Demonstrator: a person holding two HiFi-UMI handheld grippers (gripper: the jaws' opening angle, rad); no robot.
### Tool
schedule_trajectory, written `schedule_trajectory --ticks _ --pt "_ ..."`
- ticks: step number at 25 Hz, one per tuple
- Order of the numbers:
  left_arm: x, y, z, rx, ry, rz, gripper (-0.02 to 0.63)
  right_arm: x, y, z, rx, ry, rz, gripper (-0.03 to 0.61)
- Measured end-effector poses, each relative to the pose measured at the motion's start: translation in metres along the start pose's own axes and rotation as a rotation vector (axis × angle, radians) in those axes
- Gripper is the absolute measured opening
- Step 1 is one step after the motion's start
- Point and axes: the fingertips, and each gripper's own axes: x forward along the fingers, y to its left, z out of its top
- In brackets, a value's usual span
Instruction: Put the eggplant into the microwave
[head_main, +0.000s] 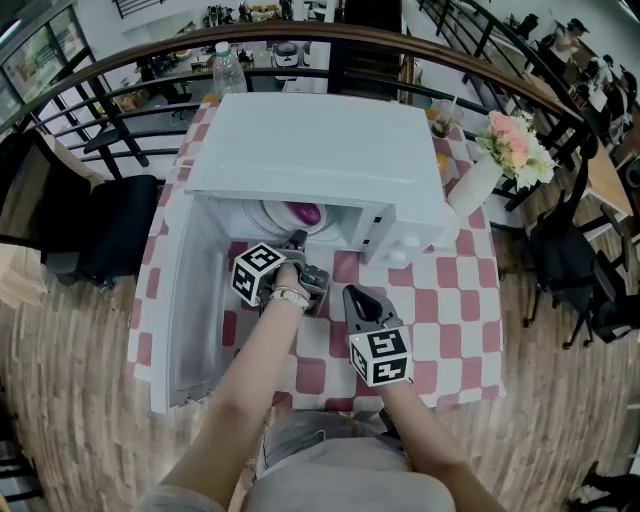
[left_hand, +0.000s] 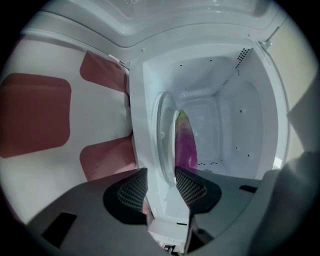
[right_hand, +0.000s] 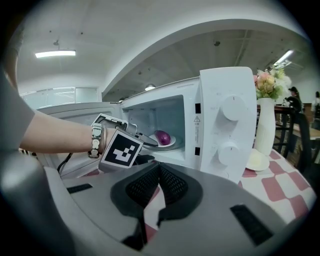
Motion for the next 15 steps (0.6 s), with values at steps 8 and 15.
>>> schedule_trajectory --ticks 8,15 --pt "0.0068 -0.0005 0.0009 -0.014 0.031 0.042 0.19 0.0052 0.005 -0.0015 0.007 0.006 0.006 0.025" --pt "0.003 -0.0016 0.0002 -0.013 0.036 0.004 0.223 0.0055 0.0077 0.0002 -0.006 -0.001 0.004 0.025"
